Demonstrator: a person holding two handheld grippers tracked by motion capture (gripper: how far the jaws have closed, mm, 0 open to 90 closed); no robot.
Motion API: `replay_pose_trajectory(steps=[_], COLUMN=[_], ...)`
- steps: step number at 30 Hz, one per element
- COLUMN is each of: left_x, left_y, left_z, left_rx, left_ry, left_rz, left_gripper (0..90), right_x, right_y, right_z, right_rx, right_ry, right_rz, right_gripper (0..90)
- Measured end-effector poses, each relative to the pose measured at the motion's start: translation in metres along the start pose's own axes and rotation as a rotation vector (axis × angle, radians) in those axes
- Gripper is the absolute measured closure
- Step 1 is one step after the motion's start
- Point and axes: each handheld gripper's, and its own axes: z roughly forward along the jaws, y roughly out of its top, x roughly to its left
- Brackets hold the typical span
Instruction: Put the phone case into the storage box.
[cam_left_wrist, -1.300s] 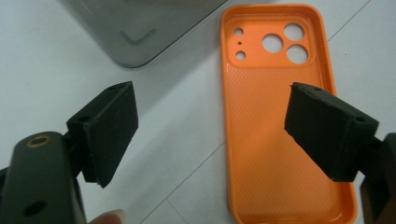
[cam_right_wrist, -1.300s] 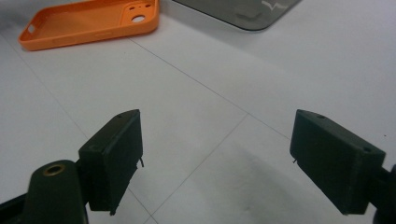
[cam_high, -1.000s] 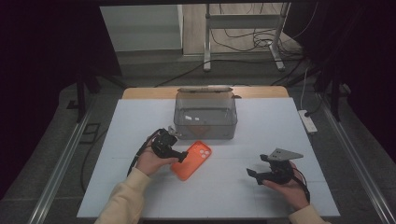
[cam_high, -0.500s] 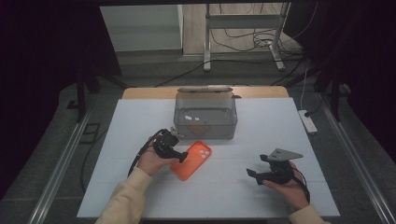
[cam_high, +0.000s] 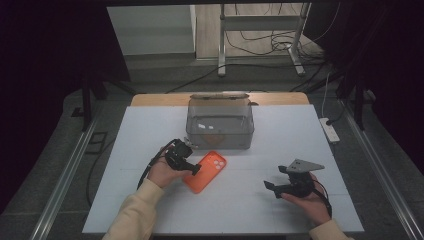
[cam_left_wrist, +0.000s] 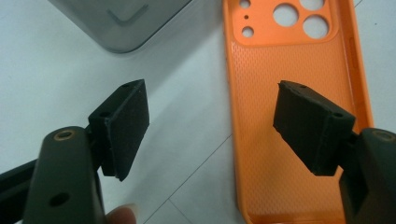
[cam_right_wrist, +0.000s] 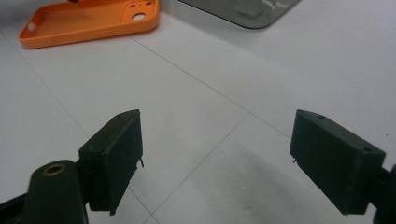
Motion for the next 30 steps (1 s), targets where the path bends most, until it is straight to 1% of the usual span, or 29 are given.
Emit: replay_pose_trajectory(steps=[2,6,10,14,15,19,26,30], left_x=[-0.0003,-0.0006,-0.0007,-0.0007,-0.0006,-0.0012,-0.0010,-0.0009], left_y=[0.0000,-0.0001,-0.0002,-0.0003,-0.0005,-0.0007,-0.0008,-0.0007], left_z=[0.0013,0.0026,0.0029,0.0035,0.0040,0.0051,0.0055,0.0057], left_rx=[0.008,0.020,0.022,0.025,0.030,0.037,0.043,0.047], left_ry=[-0.008,-0.009,-0.020,-0.023,-0.027,-0.032,-0.028,-0.034], left_rz=[0.002,0.011,0.013,0.013,0.019,0.026,0.022,0.021], left_gripper=[28.8,30.2,33.6,35.9,38.0,41.5,44.4,46.8], right_x=[-0.0001,-0.0002,-0.0001,0.0000,-0.0002,-0.0004,-0.0003,-0.0003], right_y=[-0.0001,-0.0001,-0.0002,0.0001,-0.0001,0.0000,0.0001,0.0001], right_z=[0.0000,0.0000,0.0002,-0.0002,0.0000,0.0000,-0.0004,-0.0004], right_rx=[-0.001,0.000,0.003,0.005,0.002,-0.002,-0.003,-0.002], right_ry=[0.002,0.002,0.002,-0.002,0.001,0.000,0.000,0.000], right_rz=[0.001,0.001,0.002,0.001,0.002,0.003,0.002,0.002], right_gripper=[17.3,17.3,17.3,17.3,17.3,17.3,17.3,17.3])
